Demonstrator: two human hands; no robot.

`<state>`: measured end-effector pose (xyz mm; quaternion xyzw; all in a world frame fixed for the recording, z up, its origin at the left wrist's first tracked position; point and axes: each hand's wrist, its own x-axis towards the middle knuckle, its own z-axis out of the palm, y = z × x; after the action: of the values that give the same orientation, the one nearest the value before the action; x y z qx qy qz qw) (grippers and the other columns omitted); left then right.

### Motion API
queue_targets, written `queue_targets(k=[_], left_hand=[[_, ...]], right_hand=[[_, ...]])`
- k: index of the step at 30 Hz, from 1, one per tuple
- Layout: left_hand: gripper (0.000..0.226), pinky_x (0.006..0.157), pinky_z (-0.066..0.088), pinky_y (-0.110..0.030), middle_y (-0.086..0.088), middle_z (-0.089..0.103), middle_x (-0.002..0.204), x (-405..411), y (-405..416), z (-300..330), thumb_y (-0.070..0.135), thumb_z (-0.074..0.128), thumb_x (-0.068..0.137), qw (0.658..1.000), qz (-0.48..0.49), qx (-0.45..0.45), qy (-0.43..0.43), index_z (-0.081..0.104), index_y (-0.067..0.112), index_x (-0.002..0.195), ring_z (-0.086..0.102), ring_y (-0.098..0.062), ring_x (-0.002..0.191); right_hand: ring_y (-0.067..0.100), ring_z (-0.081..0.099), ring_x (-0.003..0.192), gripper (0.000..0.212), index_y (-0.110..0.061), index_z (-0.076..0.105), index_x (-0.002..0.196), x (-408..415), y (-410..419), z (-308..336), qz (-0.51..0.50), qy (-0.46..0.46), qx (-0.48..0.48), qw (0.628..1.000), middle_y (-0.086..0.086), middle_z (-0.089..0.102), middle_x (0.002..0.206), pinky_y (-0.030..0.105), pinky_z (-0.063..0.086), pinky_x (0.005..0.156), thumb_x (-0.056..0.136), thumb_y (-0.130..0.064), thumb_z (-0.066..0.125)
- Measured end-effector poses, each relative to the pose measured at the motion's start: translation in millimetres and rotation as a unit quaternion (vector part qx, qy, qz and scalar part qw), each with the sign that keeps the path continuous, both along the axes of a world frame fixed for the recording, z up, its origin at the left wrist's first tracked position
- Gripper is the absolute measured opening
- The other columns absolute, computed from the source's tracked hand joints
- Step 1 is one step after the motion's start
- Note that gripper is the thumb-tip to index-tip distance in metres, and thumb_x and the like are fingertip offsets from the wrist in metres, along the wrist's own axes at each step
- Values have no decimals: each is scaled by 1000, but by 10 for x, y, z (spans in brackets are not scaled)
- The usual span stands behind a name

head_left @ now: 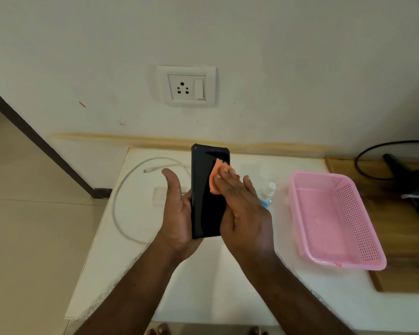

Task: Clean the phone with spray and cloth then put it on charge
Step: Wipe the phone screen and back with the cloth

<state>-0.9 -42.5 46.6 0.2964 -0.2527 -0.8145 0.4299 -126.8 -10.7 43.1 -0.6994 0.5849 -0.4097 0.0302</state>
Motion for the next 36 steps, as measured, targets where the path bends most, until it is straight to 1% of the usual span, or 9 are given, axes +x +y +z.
queue_targets(k=[6, 12, 17, 20, 24, 28, 31, 34, 36], left_hand=[[98, 102, 49, -50, -7, 62, 138, -48, 50, 24, 91, 24, 69, 997, -46, -28, -52, 60, 29, 136, 58, -29, 128], [104, 71, 60, -40, -9, 72, 120, -70, 90, 103, 89, 23, 60, 989, -82, -25, -121, 63, 26, 132, 73, -29, 101], [106, 84, 60, -38, -5, 68, 129, -41, 90, 155, 84, 23, 54, 985, -66, -44, -151, 57, 26, 135, 69, -23, 112], [105, 87, 58, -41, -4, 69, 127, -16, 84, 155, 85, 26, 51, 987, -53, -32, -147, 60, 26, 132, 68, -24, 112], [103, 87, 59, -44, -7, 72, 123, 19, 59, 116, 91, 29, 57, 995, -11, -1, -97, 70, 22, 122, 68, -27, 113], [100, 94, 56, -40, -10, 72, 120, 71, 11, 37, 92, 36, 61, 998, 52, 25, 16, 75, 18, 115, 65, -27, 119], [115, 105, 48, -46, -18, 71, 112, 101, -26, -10, 98, 39, 57, 995, 57, 33, 73, 70, 5, 118, 65, -34, 117], [120, 103, 48, -46, -22, 71, 110, 134, -47, -26, 102, 35, 55, 992, 48, 39, 108, 71, 1, 110, 69, -34, 103], [127, 97, 52, -47, -23, 70, 115, 161, -58, -37, 104, 30, 55, 991, 44, 49, 114, 69, 0, 118, 69, -36, 104]], right_hand=[[10, 46, 135, 50, -10, 61, 133, -107, -120, 83, -28, -51, -20, 998, -1, 51, 143, 39, 34, 115, 89, 0, 39], [5, 42, 137, 53, -13, 60, 134, -77, -208, 218, 1, -92, -17, 996, -5, 49, 144, 32, 29, 117, 88, 13, 51], [12, 44, 136, 47, -8, 61, 133, -32, -188, 326, 46, -35, -20, 998, 1, 52, 143, 29, 29, 117, 90, 8, 49], [19, 48, 134, 43, -5, 63, 130, 1, -159, 400, 72, -8, -12, 997, 7, 56, 140, 38, 35, 114, 92, 0, 43], [30, 49, 132, 43, -2, 63, 128, 120, -55, 441, 110, 41, 59, 991, 13, 57, 138, 56, 41, 106, 86, 6, 64], [19, 38, 140, 44, -10, 60, 134, 239, 38, 465, 132, 49, 138, 980, 4, 50, 146, 46, 32, 115, 91, -2, 64], [28, 43, 137, 39, 0, 63, 127, 396, 90, 501, 130, -24, 181, 974, 16, 52, 141, 50, 30, 115, 89, -7, 55], [27, 44, 135, 37, 2, 62, 126, 419, 123, 478, 157, -72, 186, 967, 20, 53, 139, 34, 29, 115, 90, 5, 54], [17, 46, 134, 38, -9, 66, 125, 347, 156, 382, 175, -28, 148, 973, 7, 58, 137, 39, 35, 113, 89, -2, 59]])
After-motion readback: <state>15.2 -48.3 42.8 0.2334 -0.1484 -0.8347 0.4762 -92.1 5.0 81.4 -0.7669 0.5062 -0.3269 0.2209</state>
